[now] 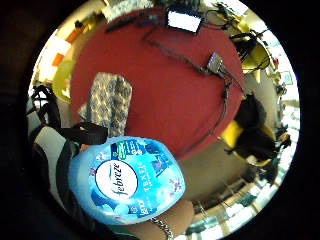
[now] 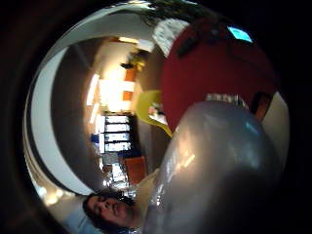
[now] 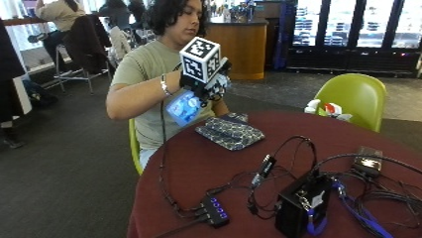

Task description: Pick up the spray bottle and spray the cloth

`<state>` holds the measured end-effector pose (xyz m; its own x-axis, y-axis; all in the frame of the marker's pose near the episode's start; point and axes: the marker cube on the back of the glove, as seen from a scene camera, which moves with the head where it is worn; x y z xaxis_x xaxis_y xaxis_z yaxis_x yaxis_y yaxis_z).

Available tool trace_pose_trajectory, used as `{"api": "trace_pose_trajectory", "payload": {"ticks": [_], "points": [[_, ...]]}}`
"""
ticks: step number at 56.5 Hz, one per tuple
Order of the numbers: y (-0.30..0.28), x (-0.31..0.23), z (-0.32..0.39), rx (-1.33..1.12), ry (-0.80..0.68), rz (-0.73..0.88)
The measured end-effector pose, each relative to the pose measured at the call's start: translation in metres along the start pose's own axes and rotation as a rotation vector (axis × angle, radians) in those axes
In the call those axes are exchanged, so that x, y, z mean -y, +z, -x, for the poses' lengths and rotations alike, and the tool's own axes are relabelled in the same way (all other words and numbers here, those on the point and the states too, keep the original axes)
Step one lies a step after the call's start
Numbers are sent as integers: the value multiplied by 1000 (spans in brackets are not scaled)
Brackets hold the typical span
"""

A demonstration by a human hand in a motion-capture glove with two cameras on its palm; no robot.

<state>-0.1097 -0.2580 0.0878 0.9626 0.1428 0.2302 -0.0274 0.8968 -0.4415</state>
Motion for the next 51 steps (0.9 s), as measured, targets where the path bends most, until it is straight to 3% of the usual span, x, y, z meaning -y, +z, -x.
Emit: {"api": "trace_pose_trajectory", "payload": {"ticks": [12, 24, 35, 51], "points": [[62, 18, 5, -313, 148, 298], [109, 42, -11, -493, 276, 385], [89, 55, 24, -484, 221, 254], [40, 78, 112, 72, -150, -94]]}}
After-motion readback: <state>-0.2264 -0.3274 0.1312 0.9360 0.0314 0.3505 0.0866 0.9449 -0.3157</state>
